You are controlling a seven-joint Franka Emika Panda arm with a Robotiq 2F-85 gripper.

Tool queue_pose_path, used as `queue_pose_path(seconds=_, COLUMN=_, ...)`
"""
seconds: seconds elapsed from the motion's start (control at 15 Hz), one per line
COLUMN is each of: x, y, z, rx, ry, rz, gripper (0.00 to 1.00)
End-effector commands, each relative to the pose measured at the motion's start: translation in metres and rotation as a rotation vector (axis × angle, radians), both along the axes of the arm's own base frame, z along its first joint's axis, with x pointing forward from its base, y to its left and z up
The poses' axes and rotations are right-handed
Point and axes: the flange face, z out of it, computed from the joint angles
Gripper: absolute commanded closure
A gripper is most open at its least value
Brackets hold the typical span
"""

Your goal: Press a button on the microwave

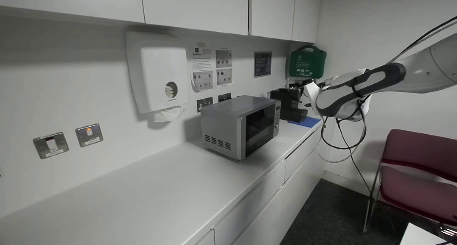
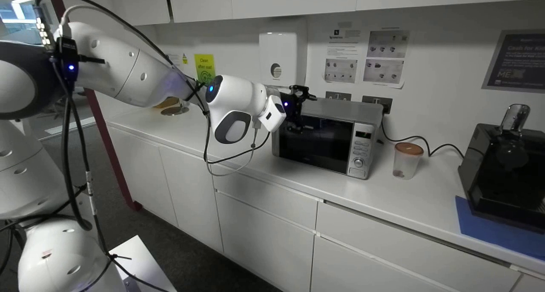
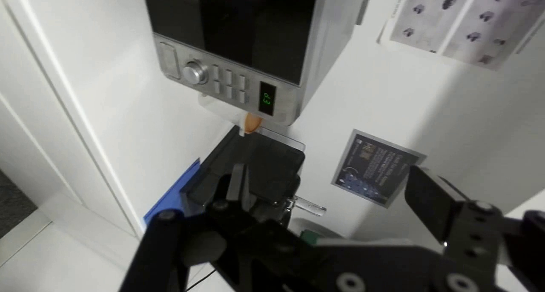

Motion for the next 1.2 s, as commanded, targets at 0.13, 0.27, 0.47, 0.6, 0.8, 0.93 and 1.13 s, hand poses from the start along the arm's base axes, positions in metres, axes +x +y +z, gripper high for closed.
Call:
queue_pose_path(seconds=0.13, x=0.034, y=-0.063, z=0.051, rx=0.078, ry=-0.161, rz=-0.148, gripper=0.00)
queue_pose_path(seconds=0.27, x=0.043, y=-0.079, z=0.051, rx=0.129, ry=-0.186, rz=-0.185, gripper=0.00)
queue_pose_path(seconds=0.47, x=0.062, y=-0.063, z=0.026, rx=0.235, ry=-0.155, rz=-0.172, gripper=0.00)
queue_pose_path(seconds=0.6, x=0.083, y=-0.032, z=0.017, rx=0.286, ry=-0.128, rz=-0.108, gripper=0.00)
queue_pose_path(seconds=0.8, x=0.107, y=0.019, z=-0.002, rx=0.330, ry=-0.112, rz=0.010, gripper=0.00)
queue_pose_path(seconds=0.93, x=0.115, y=0.041, z=-0.021, rx=0.339, ry=-0.103, rz=0.094, gripper=0.00)
queue_pose_path(seconds=1.13, x=0.109, y=0.030, z=-0.053, rx=0.303, ry=-0.068, rz=0.177, gripper=0.00)
